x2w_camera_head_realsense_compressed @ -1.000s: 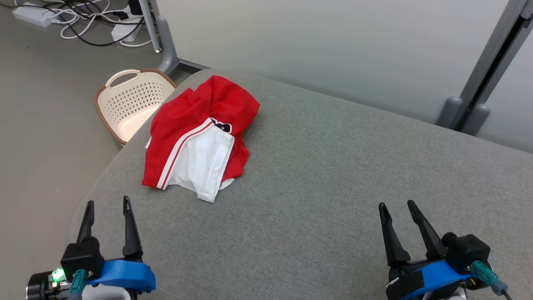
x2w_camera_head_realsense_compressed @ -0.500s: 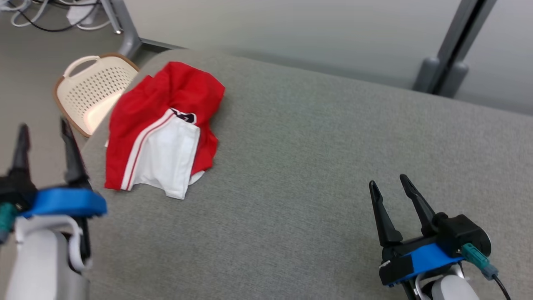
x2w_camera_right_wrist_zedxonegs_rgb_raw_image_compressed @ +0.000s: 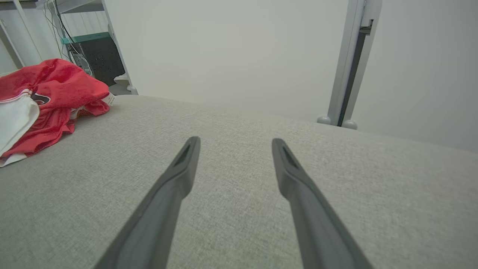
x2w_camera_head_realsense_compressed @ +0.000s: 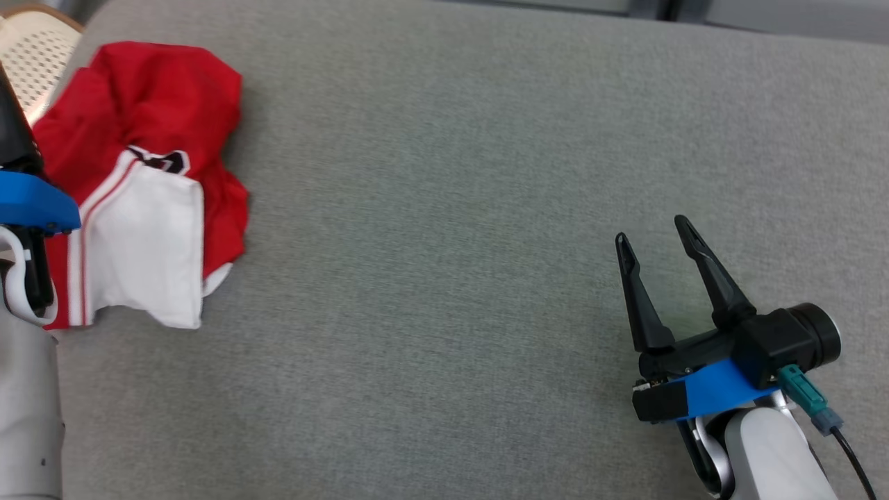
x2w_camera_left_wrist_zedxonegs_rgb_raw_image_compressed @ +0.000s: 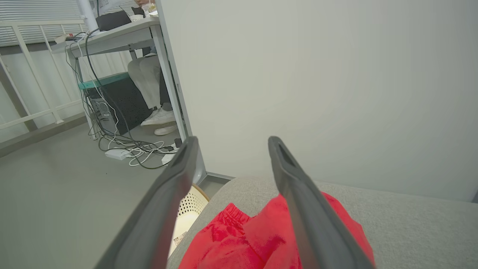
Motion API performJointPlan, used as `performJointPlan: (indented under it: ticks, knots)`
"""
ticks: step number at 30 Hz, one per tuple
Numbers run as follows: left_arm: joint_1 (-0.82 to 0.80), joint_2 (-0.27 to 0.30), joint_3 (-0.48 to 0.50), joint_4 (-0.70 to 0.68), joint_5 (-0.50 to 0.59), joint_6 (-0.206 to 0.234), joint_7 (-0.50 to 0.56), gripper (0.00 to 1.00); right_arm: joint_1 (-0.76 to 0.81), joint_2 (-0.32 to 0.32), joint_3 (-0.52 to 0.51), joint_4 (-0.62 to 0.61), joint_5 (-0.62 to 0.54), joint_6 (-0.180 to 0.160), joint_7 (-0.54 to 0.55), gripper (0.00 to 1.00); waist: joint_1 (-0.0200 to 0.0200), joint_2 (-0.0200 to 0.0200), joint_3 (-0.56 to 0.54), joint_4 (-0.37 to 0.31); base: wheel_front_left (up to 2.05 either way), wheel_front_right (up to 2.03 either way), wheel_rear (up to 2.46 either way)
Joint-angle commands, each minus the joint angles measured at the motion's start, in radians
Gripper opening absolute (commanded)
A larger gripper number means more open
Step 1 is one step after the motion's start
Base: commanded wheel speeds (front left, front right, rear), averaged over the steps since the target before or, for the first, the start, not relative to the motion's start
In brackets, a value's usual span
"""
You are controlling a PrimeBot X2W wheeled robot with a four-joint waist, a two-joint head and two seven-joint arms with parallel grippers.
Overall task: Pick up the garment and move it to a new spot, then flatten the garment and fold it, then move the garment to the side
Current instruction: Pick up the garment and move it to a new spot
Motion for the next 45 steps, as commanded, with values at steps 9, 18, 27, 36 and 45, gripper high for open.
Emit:
performJointPlan:
  ticks: [9, 18, 27, 36, 45]
  knots:
    - [-0.154, 0.060, -0.081, 0.326, -0.002, -0.042, 0.080, 1.00, -0.029, -0.004, -0.001, -0.072, -0.018, 0.000, 0.017, 1.00, -0.0002, 0.0000, 0.101, -0.074, 0.00, 0.00, 0.00]
    - [-0.186, 0.058, -0.118, 0.518, -0.052, -0.050, 0.171, 1.00, -0.029, -0.004, 0.001, -0.071, -0.006, 0.000, 0.011, 1.00, -0.0002, 0.0000, 0.096, -0.079, 0.00, 0.00, 0.00]
    - [-0.193, 0.078, -0.192, 0.518, -0.115, -0.050, 0.106, 0.00, -0.023, -0.004, 0.012, -0.046, 0.016, 0.000, -0.001, 1.00, -0.0002, 0.0000, 0.049, -0.093, 0.00, 0.00, 0.00]
    - [-0.261, 0.134, -0.233, 0.405, -0.077, -0.042, 0.000, 0.00, -0.002, -0.004, 0.023, -0.009, 0.067, 0.000, -0.009, 1.00, -0.0002, 0.0000, -0.036, -0.114, 0.00, 0.00, 0.00]
    - [-0.312, 0.145, -0.264, 0.115, -0.024, -0.042, -0.004, 0.00, 0.022, -0.004, 0.029, -0.021, 0.120, 0.000, -0.011, 1.00, -0.0002, 0.0000, -0.089, -0.175, 0.00, 0.00, 0.00]
